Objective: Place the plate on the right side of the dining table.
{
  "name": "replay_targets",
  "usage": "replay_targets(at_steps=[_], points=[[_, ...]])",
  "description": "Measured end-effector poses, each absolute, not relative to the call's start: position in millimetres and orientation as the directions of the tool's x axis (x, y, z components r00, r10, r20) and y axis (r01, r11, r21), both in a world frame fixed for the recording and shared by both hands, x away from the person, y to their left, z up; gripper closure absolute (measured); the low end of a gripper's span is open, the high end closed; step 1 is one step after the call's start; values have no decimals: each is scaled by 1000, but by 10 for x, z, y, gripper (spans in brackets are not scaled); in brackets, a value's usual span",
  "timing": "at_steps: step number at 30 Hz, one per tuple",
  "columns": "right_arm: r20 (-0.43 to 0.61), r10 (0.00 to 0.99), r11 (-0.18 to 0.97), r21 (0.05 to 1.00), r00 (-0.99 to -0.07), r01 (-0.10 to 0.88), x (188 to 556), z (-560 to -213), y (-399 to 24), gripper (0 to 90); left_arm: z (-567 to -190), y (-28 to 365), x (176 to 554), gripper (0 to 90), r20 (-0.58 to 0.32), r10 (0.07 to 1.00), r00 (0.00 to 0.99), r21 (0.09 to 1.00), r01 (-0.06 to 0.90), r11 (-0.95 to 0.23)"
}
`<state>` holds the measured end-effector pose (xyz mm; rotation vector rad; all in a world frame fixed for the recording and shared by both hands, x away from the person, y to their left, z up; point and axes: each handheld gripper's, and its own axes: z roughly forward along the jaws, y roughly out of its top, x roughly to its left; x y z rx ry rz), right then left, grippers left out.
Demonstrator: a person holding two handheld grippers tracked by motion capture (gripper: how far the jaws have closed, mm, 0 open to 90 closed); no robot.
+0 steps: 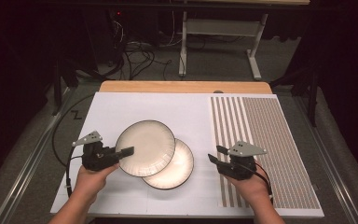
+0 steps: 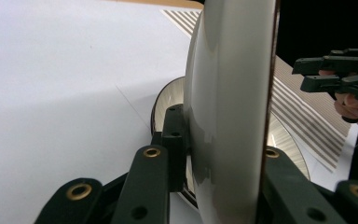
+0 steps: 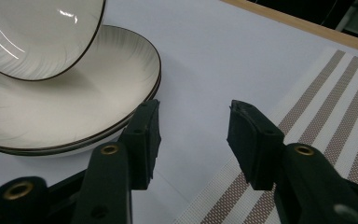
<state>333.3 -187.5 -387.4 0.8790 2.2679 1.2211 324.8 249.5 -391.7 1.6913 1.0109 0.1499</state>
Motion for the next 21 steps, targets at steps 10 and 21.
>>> replay_targets(at_steps=[10,21], points=[[-81,711,403,860,-698,312,3271,-3876,-1923,424,-3963,2531,3167,750,-346,677,650,877,481,-13],[-75,759,322,906,-647,273,3147,-3866,-2019,94,-3950,2517,3098,747,-280,686,672,905,424,-46]])
